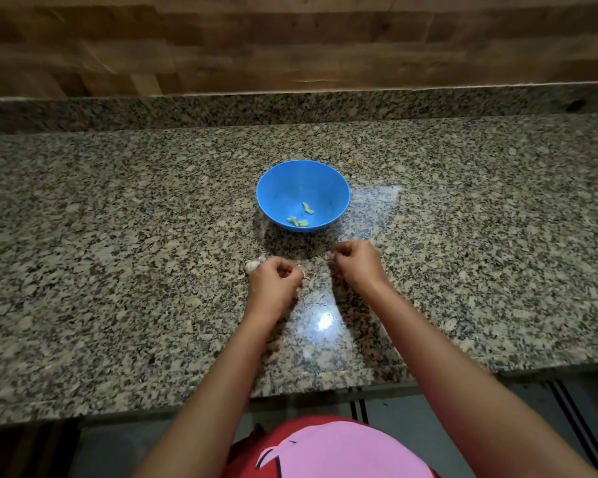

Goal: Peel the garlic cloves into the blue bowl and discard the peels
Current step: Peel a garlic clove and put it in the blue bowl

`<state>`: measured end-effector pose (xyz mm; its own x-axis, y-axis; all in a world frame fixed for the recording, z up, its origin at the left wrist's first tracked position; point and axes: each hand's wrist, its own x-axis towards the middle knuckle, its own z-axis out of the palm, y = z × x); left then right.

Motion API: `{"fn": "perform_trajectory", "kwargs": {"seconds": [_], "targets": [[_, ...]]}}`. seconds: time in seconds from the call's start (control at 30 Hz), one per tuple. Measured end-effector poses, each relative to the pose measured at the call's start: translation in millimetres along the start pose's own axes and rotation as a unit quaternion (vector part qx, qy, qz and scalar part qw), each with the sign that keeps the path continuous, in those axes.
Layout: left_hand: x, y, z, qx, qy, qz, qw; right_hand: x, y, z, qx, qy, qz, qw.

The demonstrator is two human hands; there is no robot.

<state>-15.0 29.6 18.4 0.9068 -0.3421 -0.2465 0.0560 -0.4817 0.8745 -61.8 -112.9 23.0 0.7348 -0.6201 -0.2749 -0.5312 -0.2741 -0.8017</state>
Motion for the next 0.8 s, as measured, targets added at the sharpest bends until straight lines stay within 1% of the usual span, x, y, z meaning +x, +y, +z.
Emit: {"fn": "perform_trajectory", "kwargs": {"seconds": [0.1,0.2,0.27,0.3,0.37,0.43,0.5,0.57,0.67,0.7,0.8], "targets": [[-4.4,-7.0,-9.0,-0.028,0.023,-0.015,0.999,-24.1,2.2,0.9,-0.042,0.008,-0.052,0.998],[-12.2,-16.6,-15.9,-0.044,0.04,-0.027,0.998,-56.5,13.7,13.1,-0.105,-0.039,-0.139,0.984],[-18.7,-22.8,-16.3,-0.047,0.051,-0.029,0.997,-67.6,23.9,28.0,-0.18,-0.078,-0.192,0.962],[-21.7,-25.4,-16.2,-0.05,0.065,-0.03,0.996,-68.3,28.3,36.0,-0.236,-0.089,-0.213,0.944],[-27.2,-29.1,-17.2,-0.066,0.1,-0.038,0.992,-61.4,32.5,50.7,-0.332,-0.09,-0.244,0.907],[-30.4,-31.6,-19.4,-0.102,0.126,-0.056,0.985,-48.3,26.8,60.1,-0.376,-0.073,-0.264,0.885],[-32.0,-33.9,-20.5,-0.122,0.133,-0.075,0.981,-34.6,18.7,65.5,-0.37,-0.075,-0.271,0.885],[-34.4,-35.3,-19.8,-0.116,0.129,-0.078,0.982,-31.5,16.9,65.7,-0.351,-0.084,-0.282,0.889],[-39.6,-37.8,-15.5,-0.101,0.115,-0.073,0.986,-50.0,28.1,54.0,-0.266,-0.077,-0.313,0.909],[-41.8,-37.5,-14.1,-0.106,0.116,-0.076,0.985,-59.9,32.7,48.2,-0.262,-0.082,-0.316,0.908],[-49.2,-33.0,-9.7,-0.156,0.122,-0.084,0.977,-81.2,41.3,35.0,-0.296,-0.084,-0.356,0.882]]}}
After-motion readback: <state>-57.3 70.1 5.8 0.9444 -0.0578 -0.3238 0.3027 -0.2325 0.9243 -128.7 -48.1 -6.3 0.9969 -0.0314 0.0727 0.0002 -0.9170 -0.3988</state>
